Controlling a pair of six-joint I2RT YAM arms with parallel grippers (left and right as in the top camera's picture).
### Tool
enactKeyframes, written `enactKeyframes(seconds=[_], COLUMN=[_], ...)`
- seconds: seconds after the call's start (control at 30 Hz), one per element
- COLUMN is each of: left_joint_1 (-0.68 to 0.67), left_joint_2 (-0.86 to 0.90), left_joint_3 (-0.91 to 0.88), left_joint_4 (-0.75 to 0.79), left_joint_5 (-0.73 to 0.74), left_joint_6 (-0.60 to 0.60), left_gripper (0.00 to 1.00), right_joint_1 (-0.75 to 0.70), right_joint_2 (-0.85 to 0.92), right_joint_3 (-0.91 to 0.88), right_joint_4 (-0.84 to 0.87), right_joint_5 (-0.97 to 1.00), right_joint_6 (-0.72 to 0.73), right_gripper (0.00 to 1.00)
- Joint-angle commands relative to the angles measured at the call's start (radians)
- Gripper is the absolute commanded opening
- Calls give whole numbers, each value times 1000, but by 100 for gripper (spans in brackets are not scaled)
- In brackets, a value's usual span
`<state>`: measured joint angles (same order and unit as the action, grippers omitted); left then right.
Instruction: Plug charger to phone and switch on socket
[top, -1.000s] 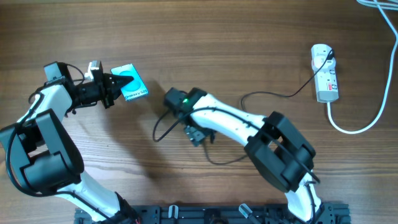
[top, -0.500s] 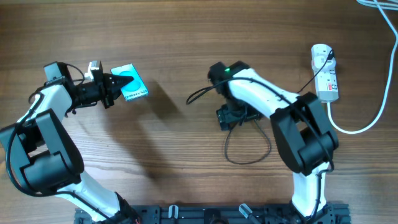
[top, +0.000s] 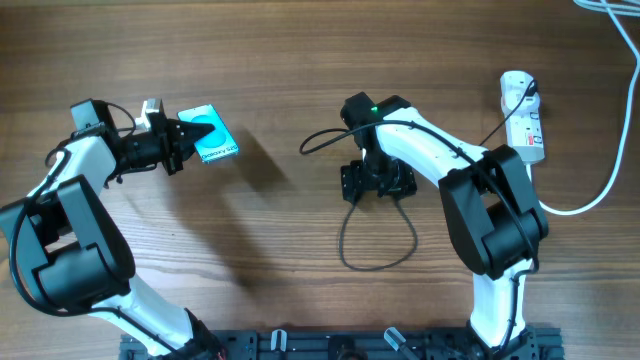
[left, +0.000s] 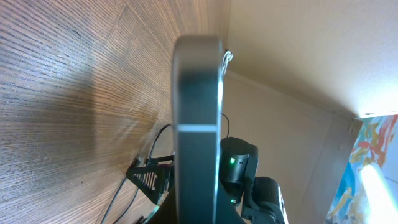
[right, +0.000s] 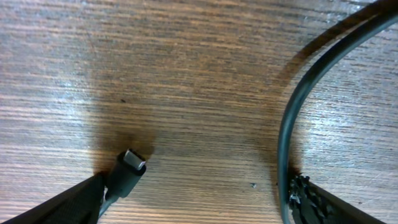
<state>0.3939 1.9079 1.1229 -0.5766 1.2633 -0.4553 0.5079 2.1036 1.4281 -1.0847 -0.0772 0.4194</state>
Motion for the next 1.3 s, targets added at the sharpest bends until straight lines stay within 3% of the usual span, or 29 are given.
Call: enactKeyframes(seconds=[0.0,0.3,0.43,0.47,0.5,0.57,0.7,1.27], left_joint_1=[4,4,4,4,4,4,4,4], left_joint_2=[3,3,3,3,3,3,3,3], left_joint_3=[3,3,3,3,3,3,3,3], left_joint_4=[1,0,1,1,1,1,1,0], left_joint_5=[25,25,25,25,25,25,25,25], left_joint_6=[-5,-5,-5,-5,-5,-5,-5,-5], left_gripper=[6,5,5,5,5,5,6,6], right_joint_1=[5,5,5,5,5,8,31,71], right_joint_2=[56,54,54,54,54,54,54,54], right_joint_3=[19,203,201,201,200,200,185,-2], right_joint_4=[-2,-69,-38,-39,-42,-66,-92,26], right_joint_5=[86,98,-38,-76,-104,-108,-101,-71], right_joint_6=[52,55,43,31,26,48,69,187], right_gripper=[97,100,100,91,73,53,42,42])
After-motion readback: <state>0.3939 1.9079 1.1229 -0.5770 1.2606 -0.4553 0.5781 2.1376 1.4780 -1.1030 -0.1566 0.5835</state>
